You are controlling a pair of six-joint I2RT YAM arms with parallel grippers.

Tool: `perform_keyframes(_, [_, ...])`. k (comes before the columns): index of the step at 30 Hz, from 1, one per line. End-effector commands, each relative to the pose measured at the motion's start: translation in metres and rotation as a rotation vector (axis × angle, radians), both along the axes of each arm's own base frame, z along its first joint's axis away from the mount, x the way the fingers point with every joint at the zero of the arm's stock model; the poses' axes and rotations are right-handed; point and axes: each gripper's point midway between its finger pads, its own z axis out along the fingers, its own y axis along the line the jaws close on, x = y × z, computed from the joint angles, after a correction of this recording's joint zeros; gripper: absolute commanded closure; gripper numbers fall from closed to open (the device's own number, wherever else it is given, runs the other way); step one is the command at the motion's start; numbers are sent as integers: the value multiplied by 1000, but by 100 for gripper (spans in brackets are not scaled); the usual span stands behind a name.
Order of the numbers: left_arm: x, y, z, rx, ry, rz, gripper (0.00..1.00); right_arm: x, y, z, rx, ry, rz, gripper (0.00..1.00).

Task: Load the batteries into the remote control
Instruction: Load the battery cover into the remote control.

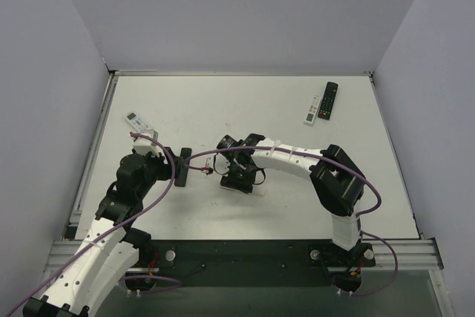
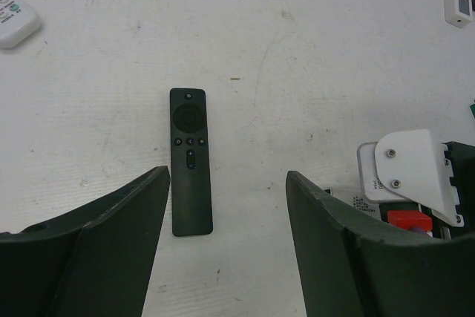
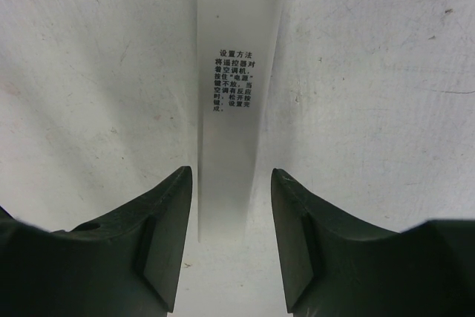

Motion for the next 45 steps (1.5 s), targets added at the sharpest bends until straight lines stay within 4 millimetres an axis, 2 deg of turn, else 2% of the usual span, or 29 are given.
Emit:
perform_keyframes(1, [6,-5,18,-20,-67,-15,26,-7,-7,-4,-37,20,16,59])
perform_keyframes(10, [6,-6,16,-18,-61,-26,26,-6,-7,-5,-40,22,26,65])
perform_keyframes(15, [5,-11,15,-24,-54,-46,26,-5,-4,2,-25,13,18,61])
perform_keyframes(18, [5,-17,11,-32,-37,-77,26,0,2,21,27,-17,-9,54])
perform_keyframes(21, [4,-27,6,-52,-2,-117,26,9,7,51,115,-60,-74,46])
perform_keyframes(23, [4,-36,0,-77,40,-155,26,15,5,62,163,-69,-170,45])
perform_keyframes(24, [3,-40,-3,-86,59,-166,26,17,3,75,201,-86,-211,43])
perform_keyframes(26, [3,-49,-13,-104,124,-192,26,24,-5,80,244,-97,-378,38])
perform_keyframes(28, [-1,-61,-19,-123,172,-241,26,28,-14,91,293,-115,-516,36])
perform_keyframes(29, [0,-66,-26,-120,213,-255,27,26,-27,83,281,-104,-648,36])
perform_keyframes(30, [-1,-72,-28,-126,239,-281,27,25,-33,90,304,-112,-719,37])
perform_keyframes(31, [-4,-79,-40,-114,292,-304,27,22,-38,87,303,-109,-772,37])
perform_keyframes(32, [-5,-83,-43,-110,313,-318,26,16,-52,76,269,-107,-839,37])
perform_keyframes(33, [-3,-89,-41,-104,319,-334,26,11,-53,78,300,-80,-945,37])
perform_keyframes(34, [-8,-96,-51,-86,364,-355,26,7,-56,73,300,-62,-993,38])
perform_keyframes(36, [-7,-103,-54,-75,390,-365,27,-5,-62,59,296,-8,-1108,39])
perform_keyframes(41, [-13,-116,-73,-58,477,-387,27,-12,-59,43,314,47,-1215,43])
perform_keyframes(45, [-14,-119,-82,-51,518,-389,27,-11,-60,31,308,51,-1268,52])
